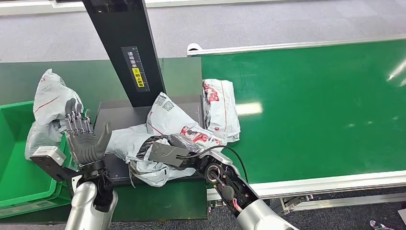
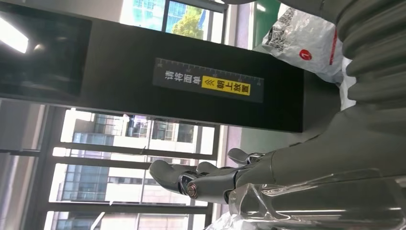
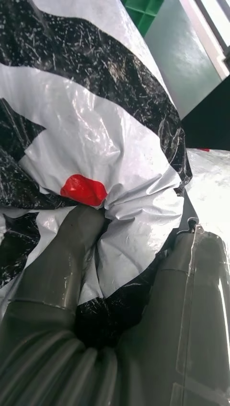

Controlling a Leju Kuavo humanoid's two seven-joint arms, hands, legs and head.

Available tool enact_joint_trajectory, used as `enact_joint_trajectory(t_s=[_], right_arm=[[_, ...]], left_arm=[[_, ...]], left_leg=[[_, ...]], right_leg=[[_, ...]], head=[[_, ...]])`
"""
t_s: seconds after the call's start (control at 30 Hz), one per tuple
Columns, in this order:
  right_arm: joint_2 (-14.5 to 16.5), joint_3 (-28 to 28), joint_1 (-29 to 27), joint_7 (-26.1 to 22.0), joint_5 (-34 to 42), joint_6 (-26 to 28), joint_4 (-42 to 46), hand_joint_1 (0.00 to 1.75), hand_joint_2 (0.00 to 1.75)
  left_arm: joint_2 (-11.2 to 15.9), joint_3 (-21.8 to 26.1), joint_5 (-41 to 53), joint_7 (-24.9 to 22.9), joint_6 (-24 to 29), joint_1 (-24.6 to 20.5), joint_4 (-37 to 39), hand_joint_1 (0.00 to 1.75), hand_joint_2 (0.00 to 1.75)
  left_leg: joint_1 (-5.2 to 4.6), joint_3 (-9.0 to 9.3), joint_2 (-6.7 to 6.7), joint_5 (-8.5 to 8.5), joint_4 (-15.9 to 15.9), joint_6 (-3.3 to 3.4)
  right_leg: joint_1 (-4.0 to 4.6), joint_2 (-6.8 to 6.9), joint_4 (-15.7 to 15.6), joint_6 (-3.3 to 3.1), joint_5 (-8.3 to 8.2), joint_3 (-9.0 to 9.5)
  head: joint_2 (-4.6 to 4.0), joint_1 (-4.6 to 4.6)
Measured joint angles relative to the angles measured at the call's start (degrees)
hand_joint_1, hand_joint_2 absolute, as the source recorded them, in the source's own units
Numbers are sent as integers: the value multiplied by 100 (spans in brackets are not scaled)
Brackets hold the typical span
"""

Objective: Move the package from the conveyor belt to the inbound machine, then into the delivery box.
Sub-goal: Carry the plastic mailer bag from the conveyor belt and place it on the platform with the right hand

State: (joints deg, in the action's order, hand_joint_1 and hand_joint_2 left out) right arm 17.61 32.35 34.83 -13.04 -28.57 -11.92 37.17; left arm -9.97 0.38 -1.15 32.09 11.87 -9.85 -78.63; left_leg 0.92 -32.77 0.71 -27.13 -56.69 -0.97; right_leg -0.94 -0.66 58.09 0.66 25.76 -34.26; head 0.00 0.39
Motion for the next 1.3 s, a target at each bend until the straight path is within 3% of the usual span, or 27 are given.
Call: enact_joint_trajectory(t_s=[0.1, 0.23, 0.37, 0.57, 0.77, 0.93, 1.07, 1.17, 1.3], right_arm=[[11, 55, 33, -5, 0, 8, -51, 175, 175], [30, 130, 75, 8, -3, 106, -99, 0, 175], [77, 202, 161, 149, 46, 539, -120, 0, 175], [48, -43, 199, 49, 220, 2372, -49, 0, 175], [-159, -467, 249, 365, -44, 3340, -32, 0, 175], [-339, -1107, 86, -267, 565, 2965, 235, 0, 175], [-467, -1724, -528, -1033, 2007, 1492, 1275, 0, 175], [-548, -2089, -949, -1190, 2693, 739, 2225, 0, 175], [-620, -2334, -1256, -1137, 2794, 564, 3104, 0, 175]], left_arm=[[3, 51, 5, 2, 0, 14, -61, 0, 175], [9, 91, 12, 30, 43, 49, -122, 0, 175], [10, 191, 70, 56, 107, 186, -337, 0, 175], [-24, 302, 262, 49, 54, 512, -885, 0, 175], [-48, 319, 309, -49, -190, 577, -1134, 0, 175], [-64, 299, 554, -121, -297, 545, -1139, 0, 175], [-33, 212, 1226, -316, -402, 552, -1060, 0, 175], [27, 17, 2066, -571, -503, 554, -824, 0, 175], [87, -203, 2542, -720, -564, 539, -547, 0, 175]], left_leg=[[0, 0, -1, 0, 0, 0], [0, -1, -1, 0, 0, 0], [0, -1, -2, 0, 0, 0], [-1, -1, -2, 0, 0, 0], [-2, 3, -2, 0, -2, 0], [-1, 6, -2, 0, -3, -1], [-1, -1, 3, -3, -3, -2], [-2, -4, 0, -6, -3, -3], [-5, -3, -6, -8, -3, -3]], right_leg=[[0, 0, 0, 0, 0, 0], [0, -1, 0, 0, 0, 0], [0, -2, 0, 0, 0, -2], [-1, -1, -1, 0, 0, -4], [-2, -1, -2, -1, -2, -2], [-1, -2, -2, -3, -4, -3], [-1, 2, -2, -2, -1, -7], [-2, 0, -3, -2, -1, -10], [-4, -5, -4, -2, -2, -11]], head=[[0, 0], [0, 2], [0, 1], [0, 1], [0, 1], [0, 1], [0, 1], [0, 1], [0, 1]])
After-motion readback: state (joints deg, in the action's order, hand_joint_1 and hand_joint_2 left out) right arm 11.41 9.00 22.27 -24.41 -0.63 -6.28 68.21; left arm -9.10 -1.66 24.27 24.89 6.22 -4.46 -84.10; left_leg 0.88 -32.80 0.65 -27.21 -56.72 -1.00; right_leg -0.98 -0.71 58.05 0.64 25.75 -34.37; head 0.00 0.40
